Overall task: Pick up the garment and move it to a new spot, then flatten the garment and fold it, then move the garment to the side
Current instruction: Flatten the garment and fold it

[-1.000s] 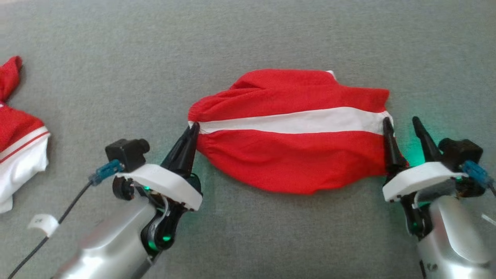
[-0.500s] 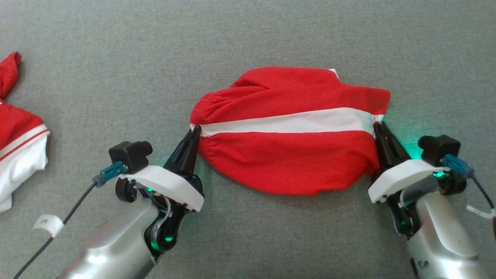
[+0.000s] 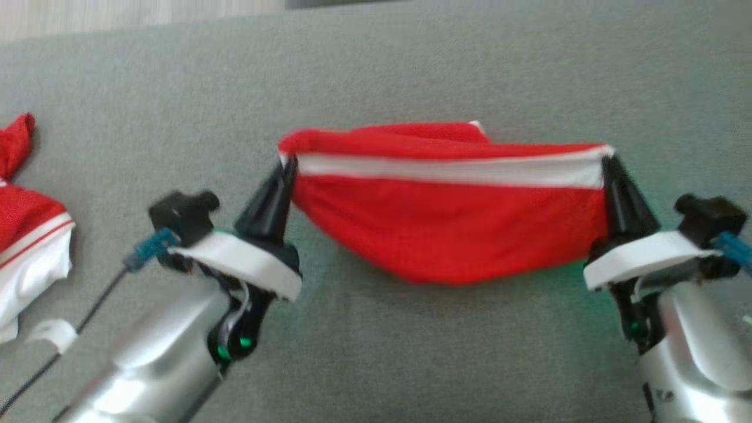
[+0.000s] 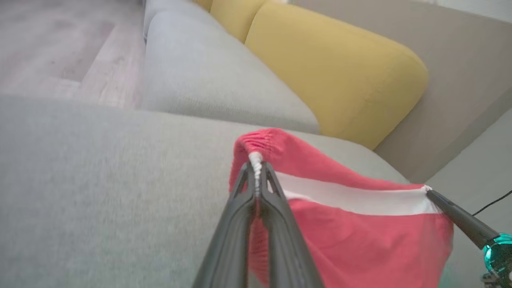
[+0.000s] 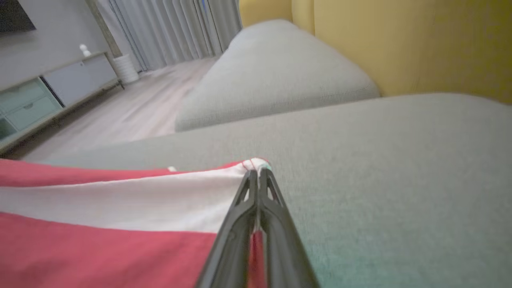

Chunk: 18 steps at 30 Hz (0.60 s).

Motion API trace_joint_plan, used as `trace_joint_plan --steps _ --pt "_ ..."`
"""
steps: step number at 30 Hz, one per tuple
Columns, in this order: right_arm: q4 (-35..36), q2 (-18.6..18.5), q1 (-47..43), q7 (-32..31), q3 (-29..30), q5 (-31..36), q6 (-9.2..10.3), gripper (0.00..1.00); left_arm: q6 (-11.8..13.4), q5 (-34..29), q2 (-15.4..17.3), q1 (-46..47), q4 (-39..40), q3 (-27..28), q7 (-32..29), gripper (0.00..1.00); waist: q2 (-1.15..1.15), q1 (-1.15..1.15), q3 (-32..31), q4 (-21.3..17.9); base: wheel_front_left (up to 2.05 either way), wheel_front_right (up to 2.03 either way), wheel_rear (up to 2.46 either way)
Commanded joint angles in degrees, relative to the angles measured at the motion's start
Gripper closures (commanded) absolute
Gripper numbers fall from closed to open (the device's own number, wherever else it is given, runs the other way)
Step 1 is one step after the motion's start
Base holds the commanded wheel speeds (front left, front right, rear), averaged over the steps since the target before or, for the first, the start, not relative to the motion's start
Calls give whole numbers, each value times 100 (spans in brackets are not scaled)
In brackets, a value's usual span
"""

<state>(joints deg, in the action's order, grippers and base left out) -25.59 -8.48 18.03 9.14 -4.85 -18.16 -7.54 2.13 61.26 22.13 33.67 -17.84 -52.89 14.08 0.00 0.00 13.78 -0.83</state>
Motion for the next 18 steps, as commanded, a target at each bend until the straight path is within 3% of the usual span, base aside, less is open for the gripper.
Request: trace_joint_plan --steps 1,7,10,13,18 --pt "502 -75 4 42 -16 -53 5 100 64 -149 198 377 374 421 83 100 0 0 -178 -136 0 0 0" --pt "2009 -272 604 -441 254 -446 5 100 168 -491 274 1066 1210 743 18 100 0 0 -20 -280 0 0 0" --pt "2381 -445 1273 -747 302 -516 5 100 179 -579 307 1681 1328 854 -230 100 0 0 205 -344 0 0 0" --pt "2354 -574 2110 -878 259 -588 5 100 72 -483 265 2373 1133 1001 -571 100 0 0 523 -396 0 0 0" --pt "1719 -717 3665 -837 197 -638 5 100 -139 -687 76 3774 259 1192 -733 100 0 0 1122 -418 0 0 0"
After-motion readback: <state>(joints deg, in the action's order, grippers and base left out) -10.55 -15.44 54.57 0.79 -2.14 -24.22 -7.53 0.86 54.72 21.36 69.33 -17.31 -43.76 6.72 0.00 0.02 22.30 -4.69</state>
